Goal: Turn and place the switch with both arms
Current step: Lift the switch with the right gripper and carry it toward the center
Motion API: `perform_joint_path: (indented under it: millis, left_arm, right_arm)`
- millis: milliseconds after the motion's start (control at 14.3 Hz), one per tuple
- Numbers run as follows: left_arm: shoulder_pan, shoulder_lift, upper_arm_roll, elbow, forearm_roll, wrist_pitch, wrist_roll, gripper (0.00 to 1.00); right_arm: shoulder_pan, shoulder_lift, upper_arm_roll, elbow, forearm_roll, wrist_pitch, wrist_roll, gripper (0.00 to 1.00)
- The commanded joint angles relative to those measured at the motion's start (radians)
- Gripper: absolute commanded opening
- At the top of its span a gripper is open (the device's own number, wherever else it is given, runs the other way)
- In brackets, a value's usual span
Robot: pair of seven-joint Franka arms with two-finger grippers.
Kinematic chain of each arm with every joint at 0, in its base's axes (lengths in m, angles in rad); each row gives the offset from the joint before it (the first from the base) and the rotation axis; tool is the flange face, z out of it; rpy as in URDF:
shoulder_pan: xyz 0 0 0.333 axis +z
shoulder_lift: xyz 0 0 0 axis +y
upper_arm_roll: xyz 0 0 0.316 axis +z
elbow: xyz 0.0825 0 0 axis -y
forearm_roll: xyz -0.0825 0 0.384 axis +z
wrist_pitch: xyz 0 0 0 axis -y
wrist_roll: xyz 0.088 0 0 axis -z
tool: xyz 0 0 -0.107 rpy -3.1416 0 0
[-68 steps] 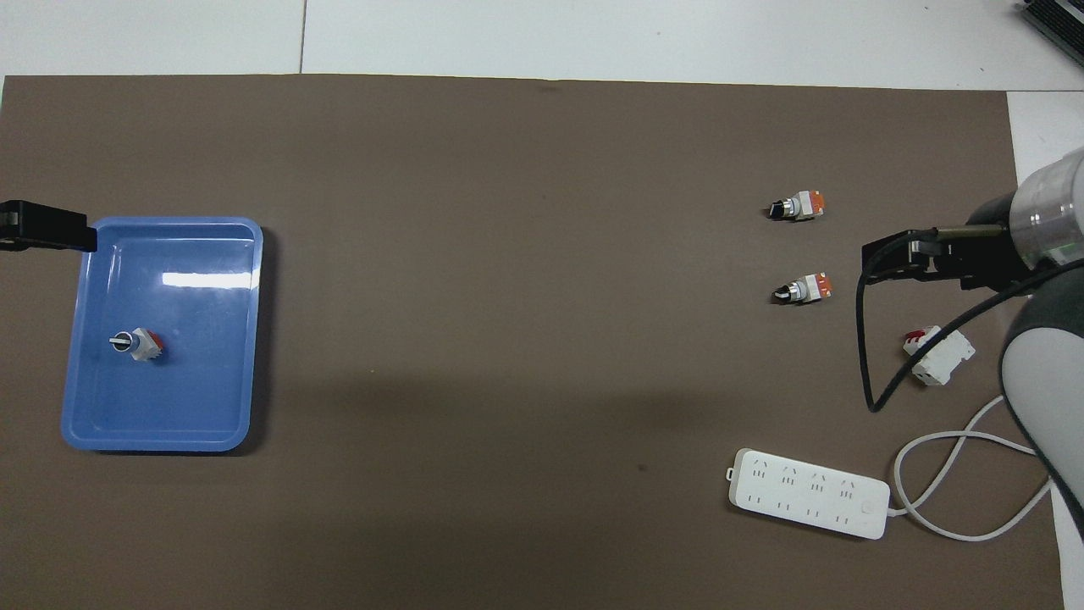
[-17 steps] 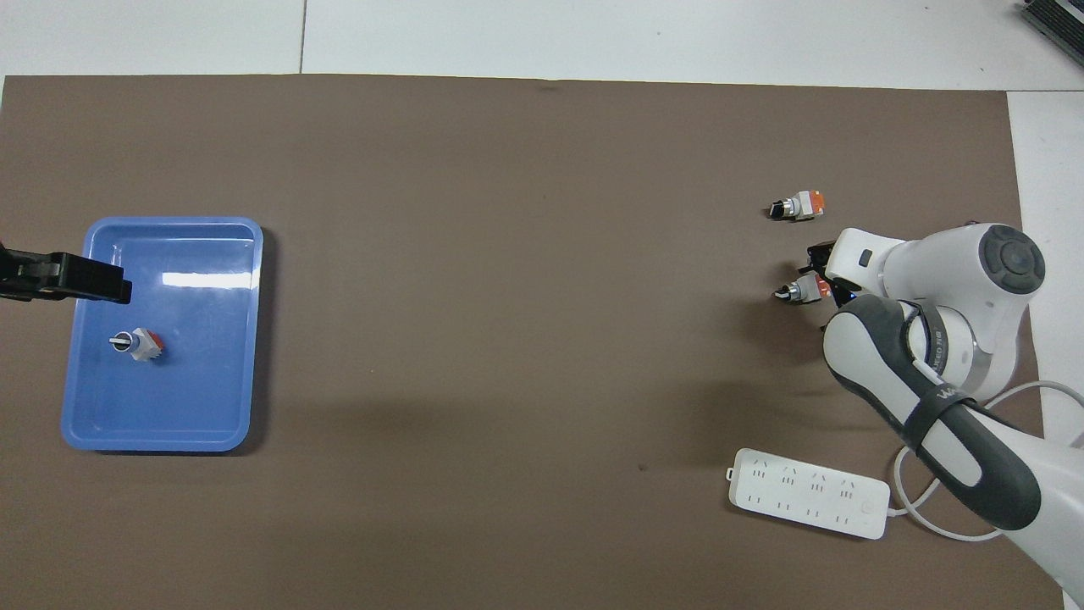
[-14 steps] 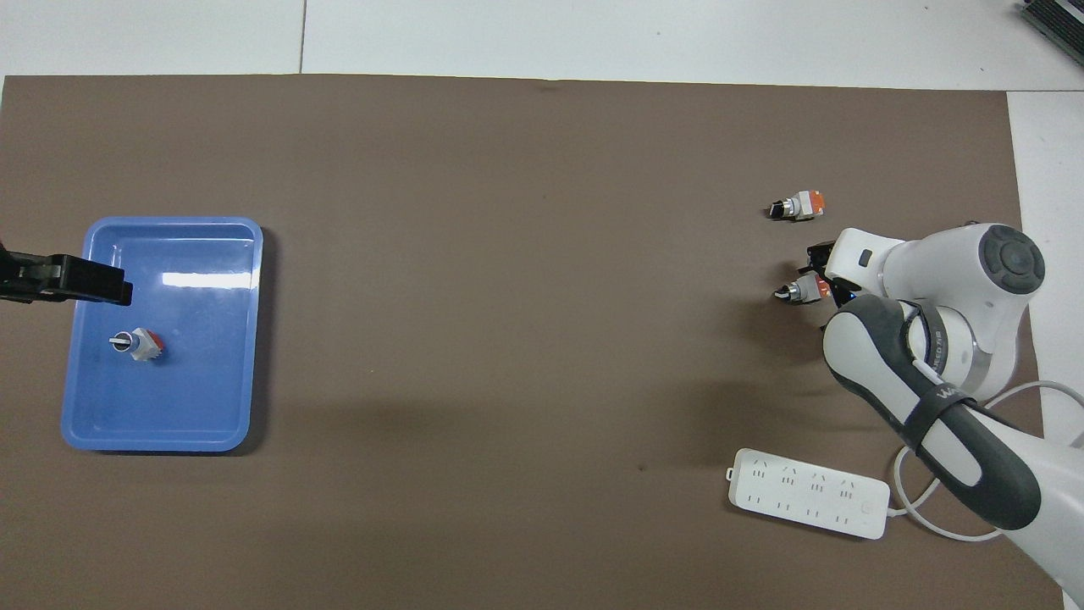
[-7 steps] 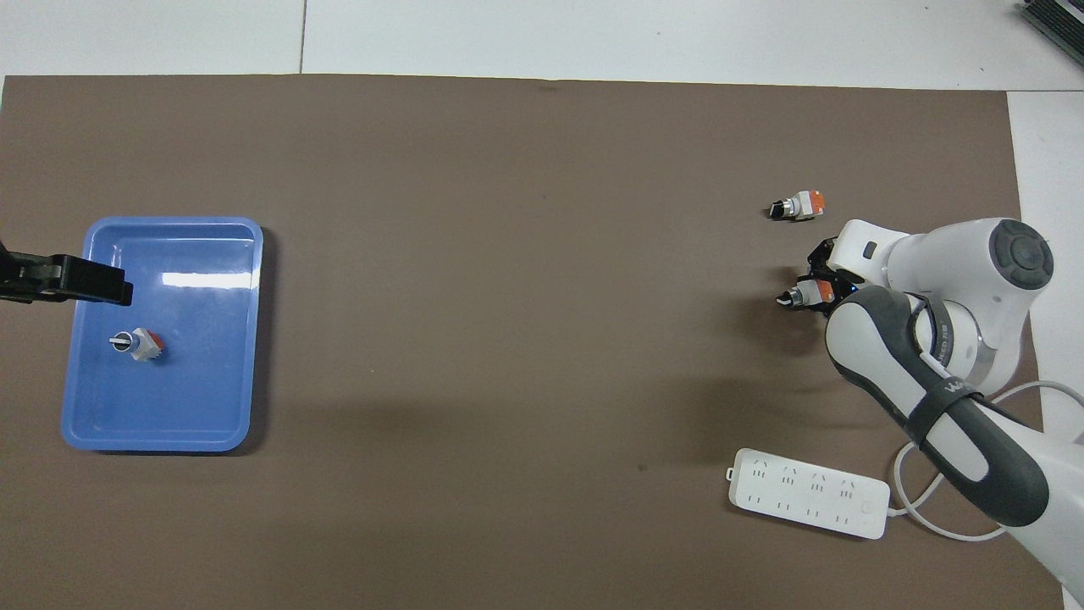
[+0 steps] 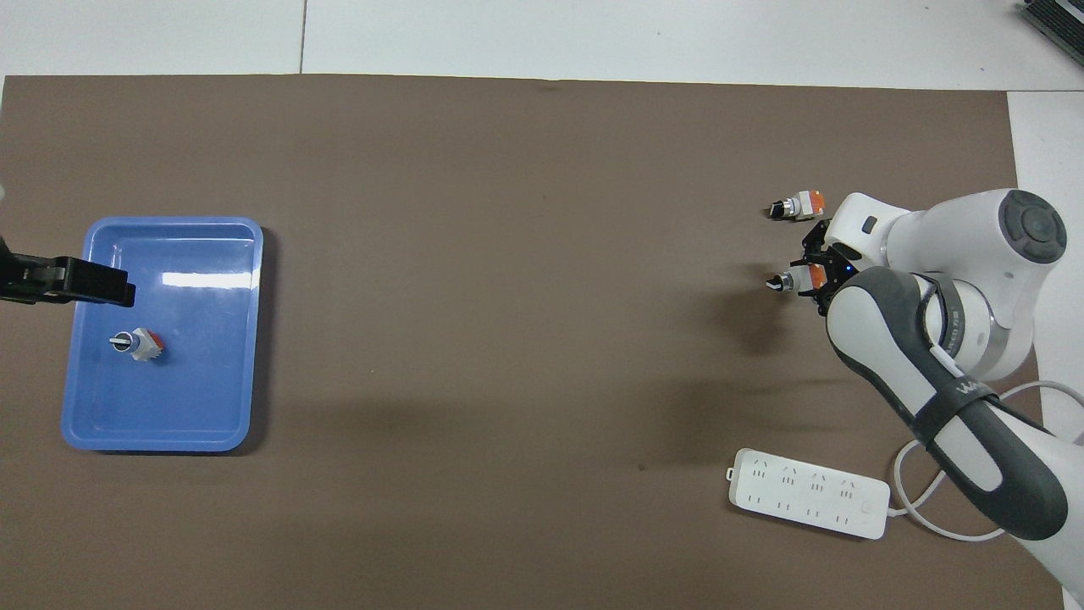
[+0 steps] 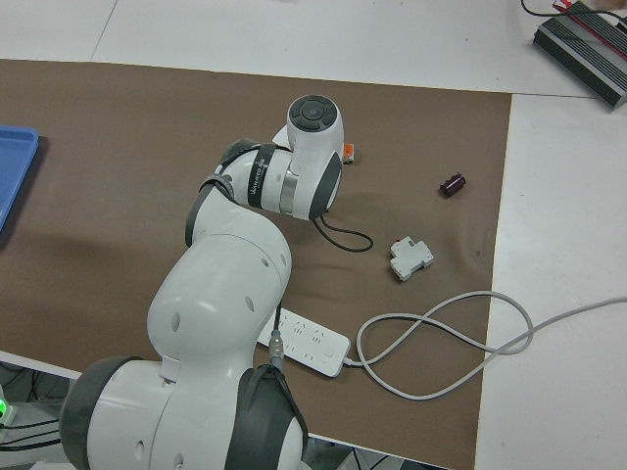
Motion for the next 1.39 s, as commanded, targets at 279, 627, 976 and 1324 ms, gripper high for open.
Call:
perform_joint_path:
  millis: [279,627,976,1324]
  left_arm:
    - [0.062,-0.046,0.021,-0.072,-0.170,0.045,-0.001,1.00]
    - [0.075,-0.037,0.022,-0.079,-0.296,0.028,-0.044,1.00]
    - [0.141,0.005,0.024,-0.053,-0.445,0.012,-0.059,1.00]
    - [0.155,0.071,0.022,0.020,-0.504,-0.041,-0.094,1.00]
  right_arm:
    - [0.068,-0.045,0.038,0.081,0.010,-0.094,0.237,0.00]
    - [0.158,-0.047,0.036,0.179,-0.002,-0.194,0.418,0.00]
    - [0.217,-0.059,0.038,0.281,-0.002,-0.339,0.574,0.00]
    - [0.292,-0.062,0.038,0.375,-0.060,-0.424,0.786,0.00]
